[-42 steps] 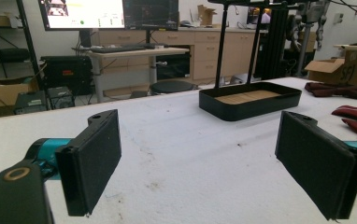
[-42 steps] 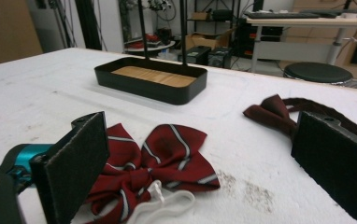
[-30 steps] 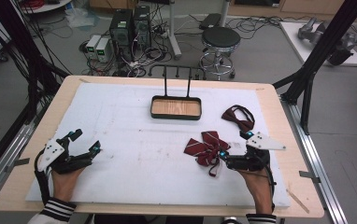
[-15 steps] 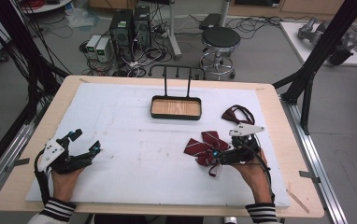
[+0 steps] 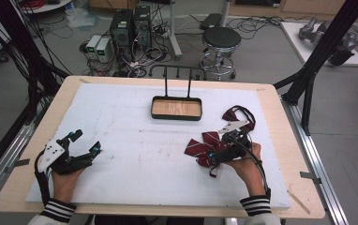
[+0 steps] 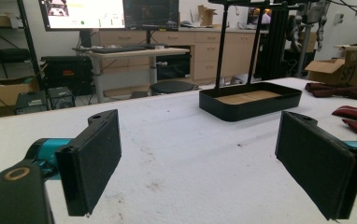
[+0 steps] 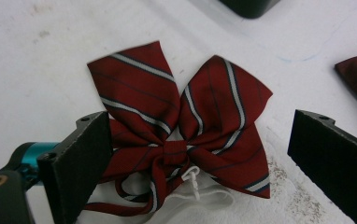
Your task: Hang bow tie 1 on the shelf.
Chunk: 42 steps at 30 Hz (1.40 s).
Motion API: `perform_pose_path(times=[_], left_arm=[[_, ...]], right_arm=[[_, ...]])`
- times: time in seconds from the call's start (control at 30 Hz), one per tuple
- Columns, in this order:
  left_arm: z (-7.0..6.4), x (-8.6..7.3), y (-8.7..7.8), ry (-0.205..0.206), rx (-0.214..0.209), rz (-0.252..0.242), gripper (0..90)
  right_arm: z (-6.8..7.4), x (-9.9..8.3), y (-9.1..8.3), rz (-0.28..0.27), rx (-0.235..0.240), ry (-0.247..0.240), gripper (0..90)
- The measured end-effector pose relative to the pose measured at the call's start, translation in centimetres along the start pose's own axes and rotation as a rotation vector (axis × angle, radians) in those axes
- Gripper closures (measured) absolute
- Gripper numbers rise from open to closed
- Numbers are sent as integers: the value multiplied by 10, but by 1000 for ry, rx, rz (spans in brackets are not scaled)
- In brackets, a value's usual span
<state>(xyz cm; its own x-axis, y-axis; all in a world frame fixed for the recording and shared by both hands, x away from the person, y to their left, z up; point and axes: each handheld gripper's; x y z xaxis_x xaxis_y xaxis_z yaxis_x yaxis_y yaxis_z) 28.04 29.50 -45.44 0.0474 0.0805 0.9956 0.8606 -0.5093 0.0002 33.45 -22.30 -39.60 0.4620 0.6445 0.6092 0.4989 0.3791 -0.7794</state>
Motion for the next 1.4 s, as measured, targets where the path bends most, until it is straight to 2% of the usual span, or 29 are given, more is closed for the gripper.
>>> perform_pose_path(times=[0.03,0.1,0.13,0.17,0.2,0.27,0.4,0.47,0.57,0.7,0.83,0.9,1.13,1.2,1.27,1.3,1.37,1.4], left_arm=[[0,0,0,1,0,0,149],[0,0,0,0,0,-1,149],[0,0,0,1,0,0,149],[0,0,0,0,0,-1,149],[0,0,0,0,1,-1,149],[0,0,0,0,1,-1,149],[0,0,0,-1,1,-3,149],[0,0,0,-1,1,-2,149],[0,0,0,1,1,-2,149],[0,0,0,-2,1,-3,149],[0,0,0,-2,1,-3,149],[0,0,0,-2,1,-3,149],[0,0,0,-2,0,-2,149],[0,0,0,-1,0,-1,149],[0,0,0,-1,0,-2,149],[0,0,0,-2,0,-2,149],[0,0,0,-1,1,-2,149],[0,0,0,-1,0,-1,149]], right_arm=[[0,0,0,0,0,0,59],[1,4,6,48,-4,3,60],[1,4,6,48,-4,3,60],[1,5,9,70,5,15,96],[1,5,9,70,5,15,96],[0,7,10,88,21,25,164],[-1,11,13,123,25,51,171],[-1,14,17,165,20,31,201],[0,16,20,192,35,41,206],[2,18,23,228,35,31,234],[1,19,24,247,45,45,274],[1,19,26,262,59,49,329],[0,18,29,296,79,62,397],[-2,17,31,308,93,89,426],[-3,17,32,308,98,97,447],[-3,17,32,315,111,108,499],[-4,16,33,319,115,110,529],[-6,16,33,320,125,118,580]])
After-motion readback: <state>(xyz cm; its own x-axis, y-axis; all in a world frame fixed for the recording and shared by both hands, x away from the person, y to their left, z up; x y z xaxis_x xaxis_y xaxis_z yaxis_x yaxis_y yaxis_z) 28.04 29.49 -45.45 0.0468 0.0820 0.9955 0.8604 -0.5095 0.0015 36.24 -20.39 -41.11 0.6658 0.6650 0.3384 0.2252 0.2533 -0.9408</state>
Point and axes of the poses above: each handheld gripper's, and its own axes: y roughly forward along the jaws, x roughly out of its top, z roughly to its left, and after that the axes turned 5 degrees about -y, right-handed
